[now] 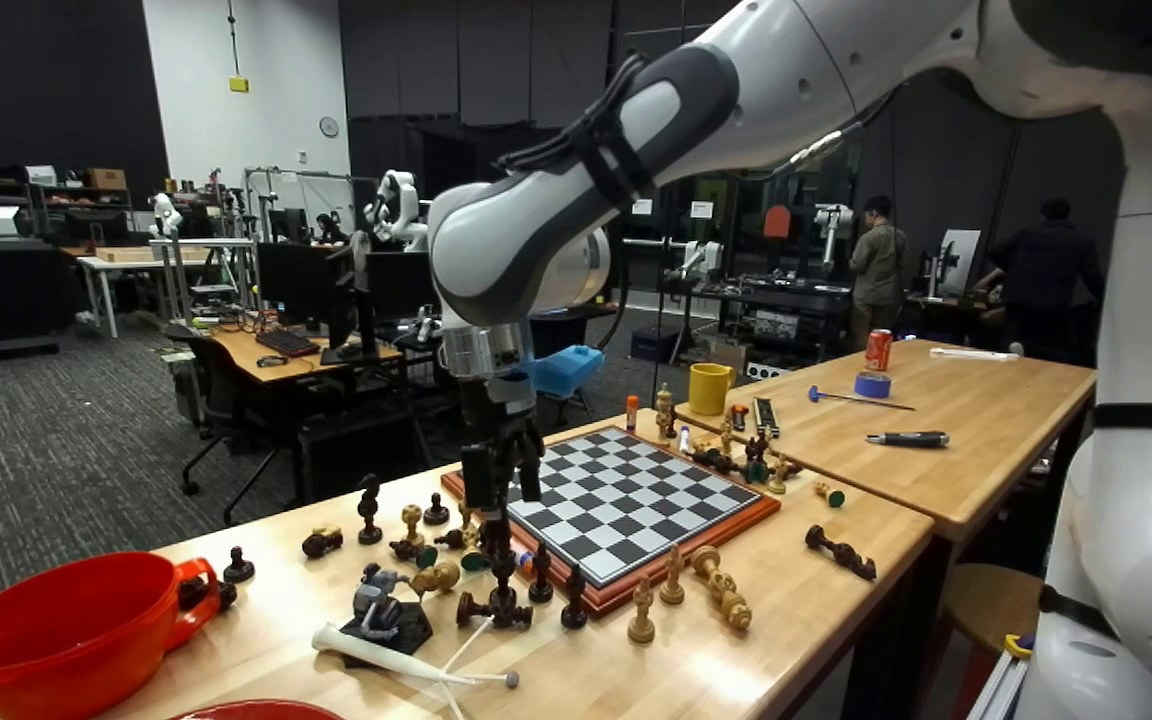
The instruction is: Lift the king and put it on 7d
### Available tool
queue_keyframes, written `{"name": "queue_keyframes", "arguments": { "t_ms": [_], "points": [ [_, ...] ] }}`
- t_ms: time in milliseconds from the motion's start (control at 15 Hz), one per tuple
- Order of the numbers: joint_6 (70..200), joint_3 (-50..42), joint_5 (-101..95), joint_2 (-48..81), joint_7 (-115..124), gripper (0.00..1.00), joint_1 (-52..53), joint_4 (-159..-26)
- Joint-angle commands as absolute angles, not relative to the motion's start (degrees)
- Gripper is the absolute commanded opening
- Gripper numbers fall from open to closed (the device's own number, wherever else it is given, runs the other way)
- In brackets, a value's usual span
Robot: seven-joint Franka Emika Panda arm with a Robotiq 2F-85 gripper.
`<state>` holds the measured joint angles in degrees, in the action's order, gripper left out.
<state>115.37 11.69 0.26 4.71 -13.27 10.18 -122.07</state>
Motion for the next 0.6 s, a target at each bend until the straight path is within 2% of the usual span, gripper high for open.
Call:
{"name": "queue_keyframes", "arguments": {
  "t_ms": [0, 533],
  "points": [
    [115.1, 12.1, 2.1, 5.4, -14.4, 1.00, 10.6, -122.0],
    [115.6, 12.8, 2.3, 7.0, -15.2, 1.00, 10.6, -121.7]
  ]
}}
